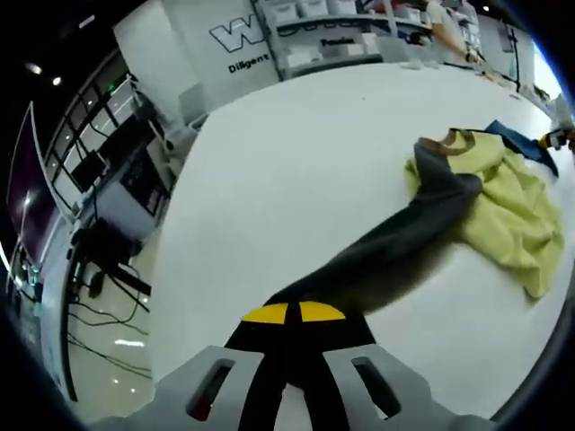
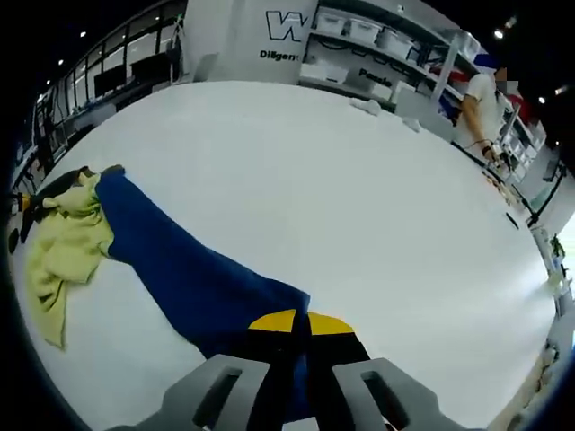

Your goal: Fold the garment on the visible template until the final outline fits inside the template.

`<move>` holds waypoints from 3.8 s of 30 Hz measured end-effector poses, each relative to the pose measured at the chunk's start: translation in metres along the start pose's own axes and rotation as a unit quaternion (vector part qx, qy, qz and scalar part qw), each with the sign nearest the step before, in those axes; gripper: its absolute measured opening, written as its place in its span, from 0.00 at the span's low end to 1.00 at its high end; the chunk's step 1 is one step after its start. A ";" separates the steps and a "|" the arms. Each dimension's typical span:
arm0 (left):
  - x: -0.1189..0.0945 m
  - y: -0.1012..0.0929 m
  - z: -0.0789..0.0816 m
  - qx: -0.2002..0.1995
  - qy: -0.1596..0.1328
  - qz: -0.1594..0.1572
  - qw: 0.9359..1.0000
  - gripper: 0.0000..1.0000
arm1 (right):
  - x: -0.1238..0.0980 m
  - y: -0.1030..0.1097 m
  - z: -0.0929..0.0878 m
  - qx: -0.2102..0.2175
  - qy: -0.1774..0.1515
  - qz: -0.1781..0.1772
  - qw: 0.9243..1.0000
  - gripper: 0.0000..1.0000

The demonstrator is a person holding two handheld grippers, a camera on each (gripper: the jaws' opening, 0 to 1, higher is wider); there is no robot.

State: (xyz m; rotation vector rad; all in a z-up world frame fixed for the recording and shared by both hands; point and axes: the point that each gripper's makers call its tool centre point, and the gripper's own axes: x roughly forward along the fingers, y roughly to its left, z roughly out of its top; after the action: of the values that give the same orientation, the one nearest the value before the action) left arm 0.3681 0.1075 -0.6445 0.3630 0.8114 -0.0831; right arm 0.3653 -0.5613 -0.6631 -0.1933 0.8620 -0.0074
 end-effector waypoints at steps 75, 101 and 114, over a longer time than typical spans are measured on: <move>0.020 -0.126 0.057 -0.001 -0.043 -0.205 0.978 0.16 | 0.019 0.235 0.107 -0.116 -0.094 0.240 0.959 0.20; 0.015 -0.128 0.059 0.072 -0.079 -0.194 0.975 0.03 | 0.035 0.238 0.107 -0.169 -0.094 0.217 0.957 0.04; 0.014 -0.126 0.058 0.046 -0.080 -0.198 0.976 0.01 | 0.042 0.232 0.105 -0.175 -0.107 0.203 0.958 0.00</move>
State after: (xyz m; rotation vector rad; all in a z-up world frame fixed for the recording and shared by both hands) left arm 0.3916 -0.0298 -0.6535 0.2733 0.7120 -0.5181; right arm 0.4558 -0.3198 -0.6680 -0.3382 0.6689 0.5447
